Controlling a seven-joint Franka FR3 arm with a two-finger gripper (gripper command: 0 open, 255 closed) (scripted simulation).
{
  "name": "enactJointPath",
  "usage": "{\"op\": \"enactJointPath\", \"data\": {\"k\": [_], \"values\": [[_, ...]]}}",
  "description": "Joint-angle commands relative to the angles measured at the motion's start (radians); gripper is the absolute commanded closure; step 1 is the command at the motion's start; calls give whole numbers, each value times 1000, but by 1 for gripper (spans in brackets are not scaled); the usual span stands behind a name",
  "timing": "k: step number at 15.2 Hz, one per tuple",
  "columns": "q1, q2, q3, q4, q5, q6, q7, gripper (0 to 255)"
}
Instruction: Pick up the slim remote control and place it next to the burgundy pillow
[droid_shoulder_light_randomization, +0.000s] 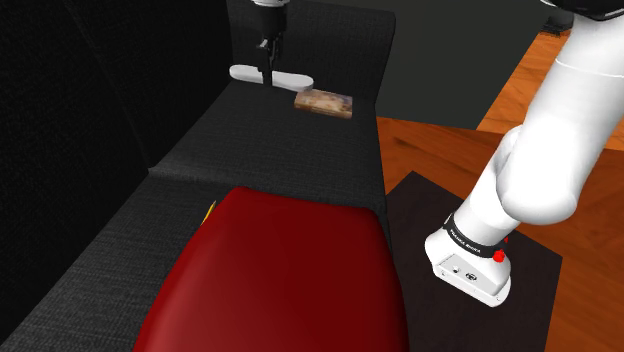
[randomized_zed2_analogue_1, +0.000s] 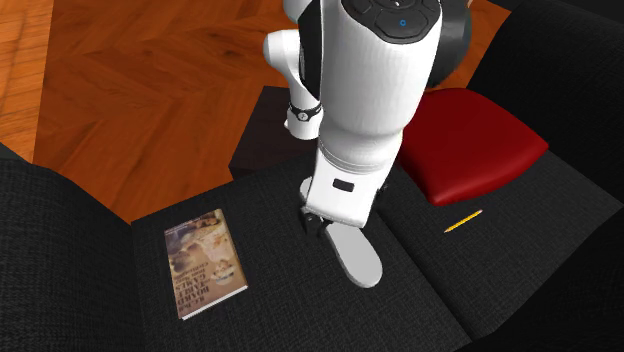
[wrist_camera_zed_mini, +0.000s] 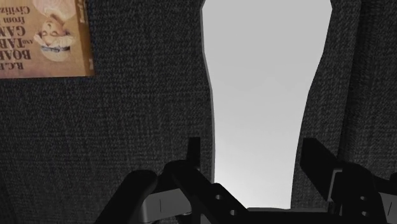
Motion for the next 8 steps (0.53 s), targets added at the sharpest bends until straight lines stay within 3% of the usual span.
{"op": "enactJointPath", "data": {"k": [1,8], "values": [[22,-32,16,-47,-1,14,40,255],[102,-109,88,-140,1,26,192,255]]}}
